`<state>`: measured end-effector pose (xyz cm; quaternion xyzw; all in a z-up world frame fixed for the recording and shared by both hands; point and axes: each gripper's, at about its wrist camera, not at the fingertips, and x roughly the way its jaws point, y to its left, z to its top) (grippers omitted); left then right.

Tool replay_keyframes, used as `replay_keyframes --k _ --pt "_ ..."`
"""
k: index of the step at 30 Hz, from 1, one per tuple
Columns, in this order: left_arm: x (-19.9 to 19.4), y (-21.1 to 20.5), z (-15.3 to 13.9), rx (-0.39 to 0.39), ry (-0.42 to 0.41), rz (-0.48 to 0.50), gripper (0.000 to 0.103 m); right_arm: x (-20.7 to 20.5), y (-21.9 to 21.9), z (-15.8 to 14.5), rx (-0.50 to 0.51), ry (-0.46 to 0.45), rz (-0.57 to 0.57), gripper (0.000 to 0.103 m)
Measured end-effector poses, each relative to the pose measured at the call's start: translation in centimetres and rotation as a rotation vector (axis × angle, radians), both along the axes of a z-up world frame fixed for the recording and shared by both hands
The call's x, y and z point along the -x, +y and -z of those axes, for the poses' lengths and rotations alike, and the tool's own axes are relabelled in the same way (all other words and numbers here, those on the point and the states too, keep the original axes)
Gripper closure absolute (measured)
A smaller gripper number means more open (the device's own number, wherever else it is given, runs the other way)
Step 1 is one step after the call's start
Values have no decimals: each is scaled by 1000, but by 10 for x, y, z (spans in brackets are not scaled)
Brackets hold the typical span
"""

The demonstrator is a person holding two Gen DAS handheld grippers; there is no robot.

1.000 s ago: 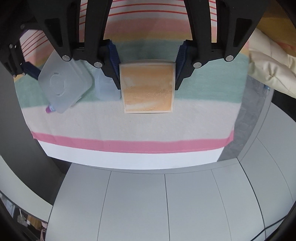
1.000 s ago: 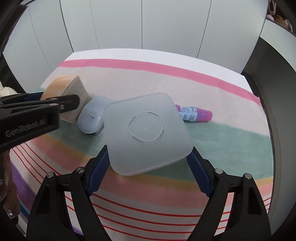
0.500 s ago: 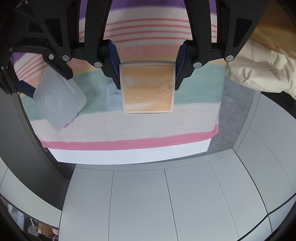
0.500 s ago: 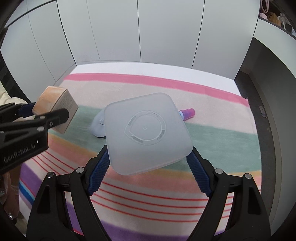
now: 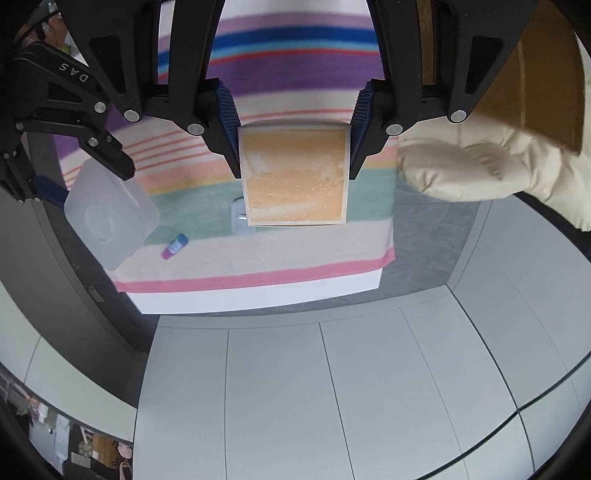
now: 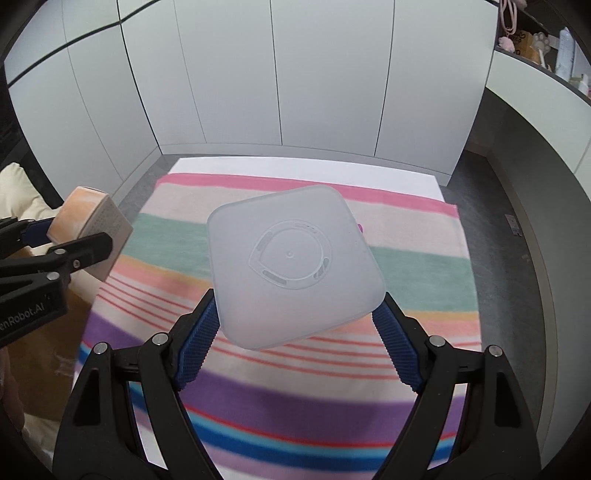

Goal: Organize objects
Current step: 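Lift the orange cube with the left tool while the right tool carries the clear case over the box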

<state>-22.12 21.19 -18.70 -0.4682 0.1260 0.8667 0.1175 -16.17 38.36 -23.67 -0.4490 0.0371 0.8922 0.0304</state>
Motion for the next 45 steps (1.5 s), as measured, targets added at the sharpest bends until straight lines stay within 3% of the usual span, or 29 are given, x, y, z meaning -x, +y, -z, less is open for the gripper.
replay_keyframes --k 4,7,12,17,23,35,45 --pt "-29 -12 -29 -65 9 -17 50 -27 -6 -15 1 9 -8 19" --pt "-55 -15 -46 -47 24 -7 50 -44 -8 -22 -2 3 -10 19" --pt "-87 -17 -55 -30 36 12 50 -71 -11 -34 -4 1 -10 19" --pt "-107 -28 -55 -37 -16 -23 50 -96 -12 -45 -9 9 -9 19" --pt "-130 -40 -54 -34 -21 -32 50 -125 -14 -59 -25 16 -11 19" --pt "-148 -48 -56 -58 -55 -34 50 -161 -18 -71 -39 16 -1 19" --pt "-141 -52 -60 -101 -50 -40 50 -154 -37 -71 -54 12 -25 19"
